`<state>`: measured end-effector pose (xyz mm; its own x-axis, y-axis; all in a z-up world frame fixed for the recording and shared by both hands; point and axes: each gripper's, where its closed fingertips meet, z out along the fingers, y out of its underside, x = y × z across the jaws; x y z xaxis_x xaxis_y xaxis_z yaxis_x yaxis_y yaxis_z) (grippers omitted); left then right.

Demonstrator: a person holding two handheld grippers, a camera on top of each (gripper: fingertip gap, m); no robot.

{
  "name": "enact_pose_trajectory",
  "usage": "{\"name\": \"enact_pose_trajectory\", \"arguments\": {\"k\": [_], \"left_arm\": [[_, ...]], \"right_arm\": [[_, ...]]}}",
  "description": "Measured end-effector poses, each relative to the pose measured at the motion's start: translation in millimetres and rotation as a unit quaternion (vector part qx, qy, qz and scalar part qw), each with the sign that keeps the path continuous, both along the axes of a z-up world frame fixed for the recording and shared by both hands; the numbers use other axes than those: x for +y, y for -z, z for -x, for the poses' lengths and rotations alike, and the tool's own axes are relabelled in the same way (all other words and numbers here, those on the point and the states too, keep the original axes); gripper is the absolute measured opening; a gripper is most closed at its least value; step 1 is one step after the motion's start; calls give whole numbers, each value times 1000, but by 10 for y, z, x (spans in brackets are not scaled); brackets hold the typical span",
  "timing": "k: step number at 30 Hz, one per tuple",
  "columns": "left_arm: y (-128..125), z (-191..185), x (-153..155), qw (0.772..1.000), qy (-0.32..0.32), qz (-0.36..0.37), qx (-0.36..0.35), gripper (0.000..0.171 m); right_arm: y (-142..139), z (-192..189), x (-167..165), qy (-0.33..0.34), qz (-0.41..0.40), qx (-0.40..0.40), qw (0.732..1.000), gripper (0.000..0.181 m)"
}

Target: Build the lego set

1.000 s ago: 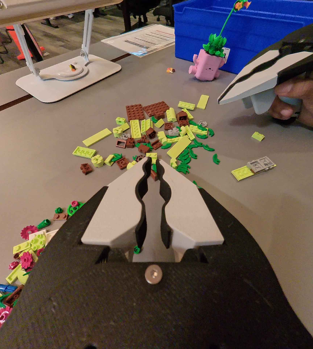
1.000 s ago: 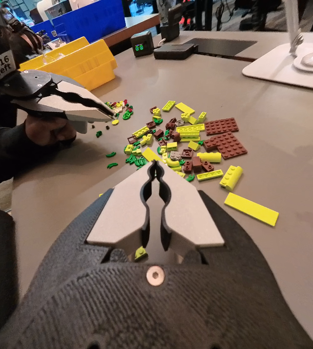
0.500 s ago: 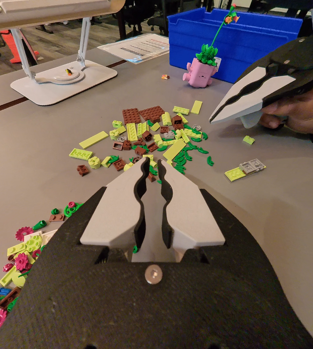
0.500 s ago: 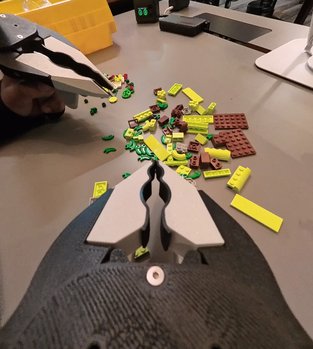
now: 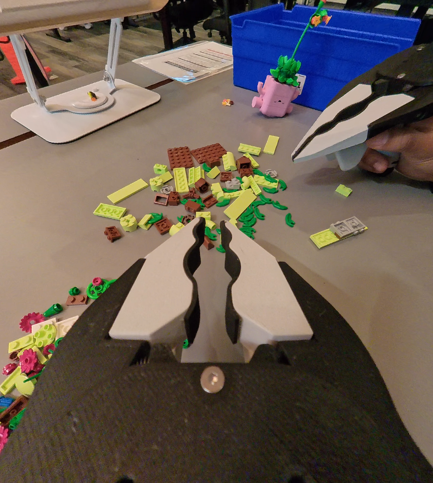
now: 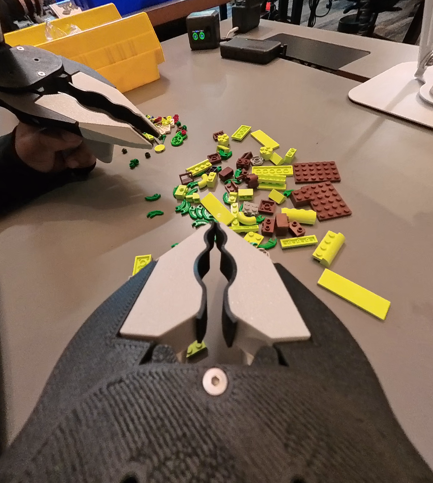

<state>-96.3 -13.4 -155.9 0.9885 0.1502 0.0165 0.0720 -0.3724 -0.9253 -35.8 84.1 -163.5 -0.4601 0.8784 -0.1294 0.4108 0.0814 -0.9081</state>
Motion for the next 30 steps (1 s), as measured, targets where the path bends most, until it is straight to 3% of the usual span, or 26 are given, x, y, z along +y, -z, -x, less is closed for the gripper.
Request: {"name": "enact_pose_trajectory", "arguments": {"k": [25, 27, 30], "left_arm": [[54, -64, -11, 1000, 17, 16, -9, 1], [52, 37, -72, 1000, -5, 17, -6, 4], [39, 494, -383, 993, -106, 27, 43, 2]], "right_arm": [[-17, -3, -1, 3, -8, 10, 1000, 0], [-34, -8, 1, 3, -5, 14, 1000, 0], [-67, -28, 1, 3, -2, 24, 1000, 0]]}}
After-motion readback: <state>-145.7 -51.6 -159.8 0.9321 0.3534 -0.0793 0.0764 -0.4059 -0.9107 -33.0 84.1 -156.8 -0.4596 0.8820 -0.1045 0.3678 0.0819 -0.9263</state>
